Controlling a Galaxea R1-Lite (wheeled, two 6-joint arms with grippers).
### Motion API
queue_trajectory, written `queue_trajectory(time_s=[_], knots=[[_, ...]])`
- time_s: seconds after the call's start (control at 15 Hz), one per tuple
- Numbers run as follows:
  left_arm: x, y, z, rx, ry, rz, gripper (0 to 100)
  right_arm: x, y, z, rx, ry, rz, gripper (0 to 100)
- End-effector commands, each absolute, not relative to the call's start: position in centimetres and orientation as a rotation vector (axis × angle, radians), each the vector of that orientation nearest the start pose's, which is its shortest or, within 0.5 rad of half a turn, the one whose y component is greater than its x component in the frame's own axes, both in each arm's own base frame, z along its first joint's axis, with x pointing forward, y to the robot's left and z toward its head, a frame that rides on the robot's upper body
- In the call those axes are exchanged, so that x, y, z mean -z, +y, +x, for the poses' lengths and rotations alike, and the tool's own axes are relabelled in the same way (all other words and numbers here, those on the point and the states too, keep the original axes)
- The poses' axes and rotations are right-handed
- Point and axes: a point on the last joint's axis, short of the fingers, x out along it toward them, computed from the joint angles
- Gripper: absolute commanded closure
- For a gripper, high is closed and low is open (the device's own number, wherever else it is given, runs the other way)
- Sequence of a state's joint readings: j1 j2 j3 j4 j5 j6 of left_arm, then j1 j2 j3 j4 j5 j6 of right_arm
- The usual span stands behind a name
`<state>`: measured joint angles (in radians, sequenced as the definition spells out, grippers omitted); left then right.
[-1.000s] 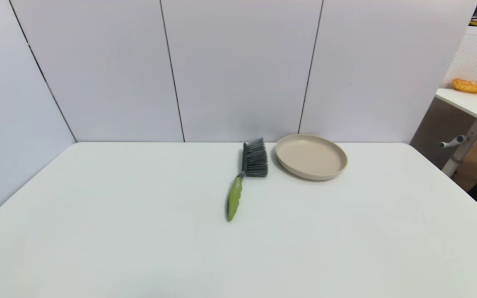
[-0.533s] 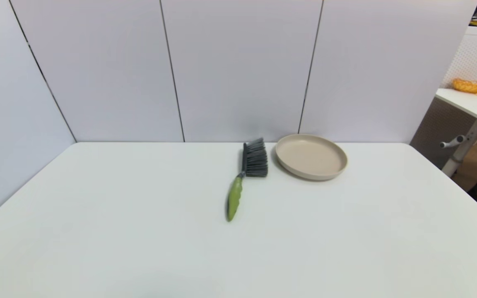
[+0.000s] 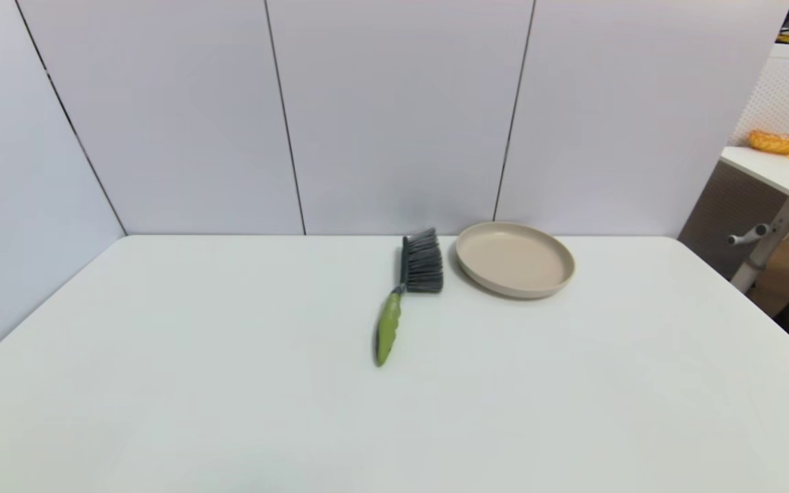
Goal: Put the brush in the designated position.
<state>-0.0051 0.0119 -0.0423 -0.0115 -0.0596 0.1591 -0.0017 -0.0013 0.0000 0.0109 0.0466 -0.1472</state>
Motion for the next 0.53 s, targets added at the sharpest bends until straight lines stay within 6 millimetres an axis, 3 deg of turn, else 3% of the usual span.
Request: queue_trajectory(time_s=[0.07,0.53], knots=[[-7.49,-0.11,-2.28,0.06,0.002,0.15,0,-7.4,0.11,-2.27,-0.047,0.009,-0.148,0],[-7.5,-0.07,-2.28,0.039,0.003,0.075,0,-7.4,0.11,-2.27,-0.047,0.009,-0.148,0]])
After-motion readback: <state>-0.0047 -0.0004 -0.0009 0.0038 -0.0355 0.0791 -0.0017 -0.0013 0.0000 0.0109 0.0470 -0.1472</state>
